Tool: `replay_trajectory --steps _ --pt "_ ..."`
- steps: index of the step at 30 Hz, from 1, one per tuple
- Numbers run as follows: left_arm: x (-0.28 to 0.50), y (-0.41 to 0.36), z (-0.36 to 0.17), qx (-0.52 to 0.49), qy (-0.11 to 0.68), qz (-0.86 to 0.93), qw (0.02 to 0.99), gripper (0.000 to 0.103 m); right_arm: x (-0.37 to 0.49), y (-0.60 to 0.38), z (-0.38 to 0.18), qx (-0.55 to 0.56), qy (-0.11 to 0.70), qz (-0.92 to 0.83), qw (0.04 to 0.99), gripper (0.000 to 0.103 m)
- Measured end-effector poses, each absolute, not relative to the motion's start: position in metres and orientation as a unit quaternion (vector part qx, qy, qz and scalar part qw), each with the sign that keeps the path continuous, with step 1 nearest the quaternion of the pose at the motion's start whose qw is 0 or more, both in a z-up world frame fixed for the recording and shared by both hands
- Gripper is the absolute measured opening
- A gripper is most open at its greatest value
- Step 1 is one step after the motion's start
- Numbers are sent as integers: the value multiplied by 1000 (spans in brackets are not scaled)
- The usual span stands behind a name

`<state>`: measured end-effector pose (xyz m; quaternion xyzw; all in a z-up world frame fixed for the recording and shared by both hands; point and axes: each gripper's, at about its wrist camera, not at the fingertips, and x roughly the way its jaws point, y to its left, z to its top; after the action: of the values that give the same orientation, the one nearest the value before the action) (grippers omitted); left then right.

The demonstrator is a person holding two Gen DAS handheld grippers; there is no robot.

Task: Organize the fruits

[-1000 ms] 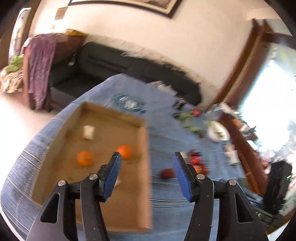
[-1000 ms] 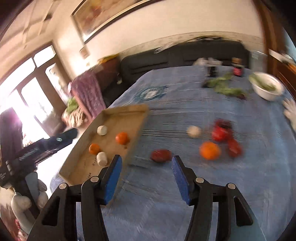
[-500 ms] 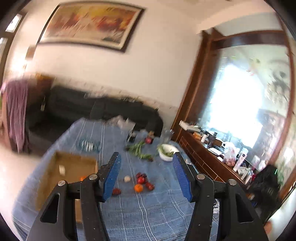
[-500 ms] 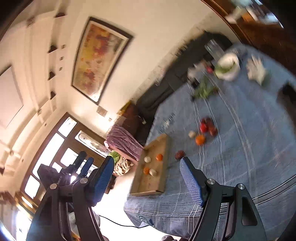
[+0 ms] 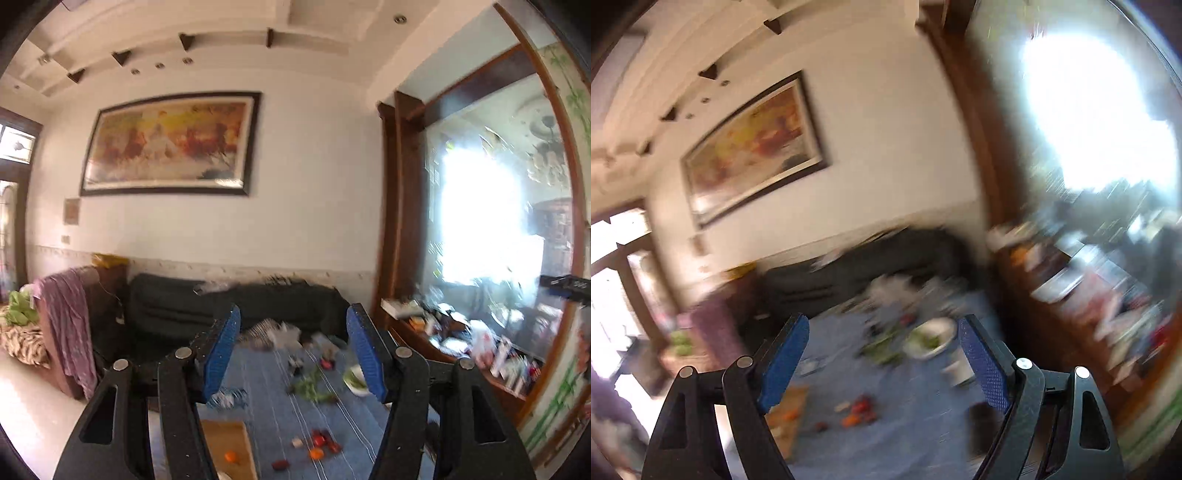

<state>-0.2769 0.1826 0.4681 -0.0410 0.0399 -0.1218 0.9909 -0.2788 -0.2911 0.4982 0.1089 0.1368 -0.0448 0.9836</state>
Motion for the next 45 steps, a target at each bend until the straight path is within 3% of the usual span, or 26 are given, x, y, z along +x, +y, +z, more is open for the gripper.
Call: replay_trajectory --steps 6,10,15,19,25,28,30,31,36,45 --pt "-265 214 526 -40 25 -45 998 70 -331 -328 618 15 47 -316 948 88" --pt "-250 219 523 -11 49 -10 999 76 -339 -325 626 -20 66 -342 937 94" --pt "-232 207 455 10 86 -46 995 86 -298 -289 521 -80 100 -227 966 102" --pt "-204 185 376 21 149 -80 985 86 -243 -246 388 -97 200 -106 969 102" --pt "-150 154 238 -32 255 -155 954 86 -162 -179 210 -81 284 34 955 101" --pt "-126 130 175 -8 291 -153 944 86 -114 -156 139 -62 336 94 935 86" --pt "-112 113 137 15 325 -148 934 82 -84 -141 106 -52 368 111 922 51" --pt "-107 109 124 18 339 -156 928 79 -68 -135 87 -41 389 123 912 43" --pt "-90 92 72 38 395 -177 901 53 -18 -124 36 23 420 156 894 41" --pt "-33 96 42 33 442 -158 883 53 24 -134 15 88 421 170 886 43"
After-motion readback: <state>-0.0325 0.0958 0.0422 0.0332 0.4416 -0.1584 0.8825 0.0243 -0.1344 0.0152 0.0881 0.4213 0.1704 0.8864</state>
